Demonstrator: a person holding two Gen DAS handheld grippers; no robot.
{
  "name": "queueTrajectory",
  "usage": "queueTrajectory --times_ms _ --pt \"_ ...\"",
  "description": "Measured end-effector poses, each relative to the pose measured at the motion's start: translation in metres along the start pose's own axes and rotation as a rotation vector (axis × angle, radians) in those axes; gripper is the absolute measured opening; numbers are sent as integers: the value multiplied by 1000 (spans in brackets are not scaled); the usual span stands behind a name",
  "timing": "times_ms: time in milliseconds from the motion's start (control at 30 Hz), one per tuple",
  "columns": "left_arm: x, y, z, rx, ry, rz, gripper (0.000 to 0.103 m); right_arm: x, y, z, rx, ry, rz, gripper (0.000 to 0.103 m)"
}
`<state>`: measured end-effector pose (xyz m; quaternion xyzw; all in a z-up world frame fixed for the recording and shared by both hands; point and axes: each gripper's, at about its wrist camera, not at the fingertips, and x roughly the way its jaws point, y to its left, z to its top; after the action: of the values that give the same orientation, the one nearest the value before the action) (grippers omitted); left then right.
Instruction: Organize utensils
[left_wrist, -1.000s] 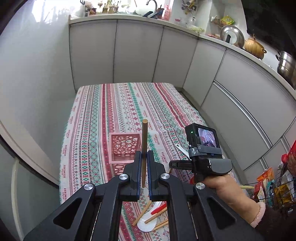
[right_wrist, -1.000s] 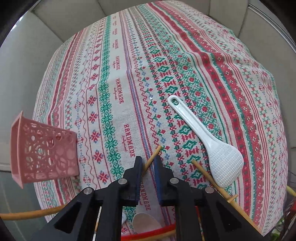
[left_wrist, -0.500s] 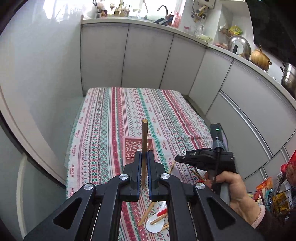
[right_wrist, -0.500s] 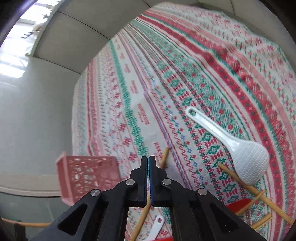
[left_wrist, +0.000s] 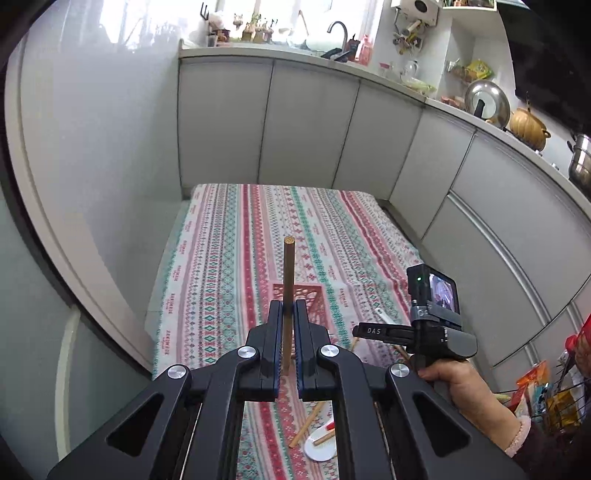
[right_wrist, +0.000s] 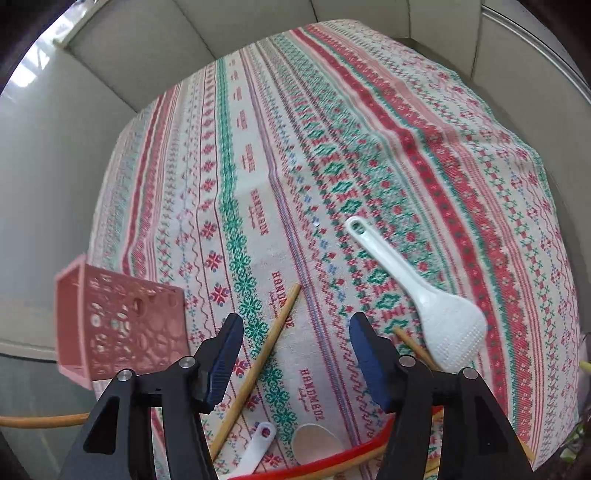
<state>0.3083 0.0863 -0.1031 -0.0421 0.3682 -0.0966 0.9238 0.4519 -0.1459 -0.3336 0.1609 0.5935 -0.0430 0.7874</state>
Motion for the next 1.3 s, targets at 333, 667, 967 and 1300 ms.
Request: queueTrajectory --times_ms 333,667,967,1300 --pt "6 25 -8 -17 28 37 5 13 28 -10 -62 -107 -121 11" --pt "7 29 -5 -40 14 38 5 -21 -2 -5 74 -122 201 6" --pt "-19 17 7 -58 -102 12 5 -139 -8 -28 -28 -346 296 5" --pt "-36 -14 21 -24 -273 -8 5 -242 -18 -41 -102 -639 330 5"
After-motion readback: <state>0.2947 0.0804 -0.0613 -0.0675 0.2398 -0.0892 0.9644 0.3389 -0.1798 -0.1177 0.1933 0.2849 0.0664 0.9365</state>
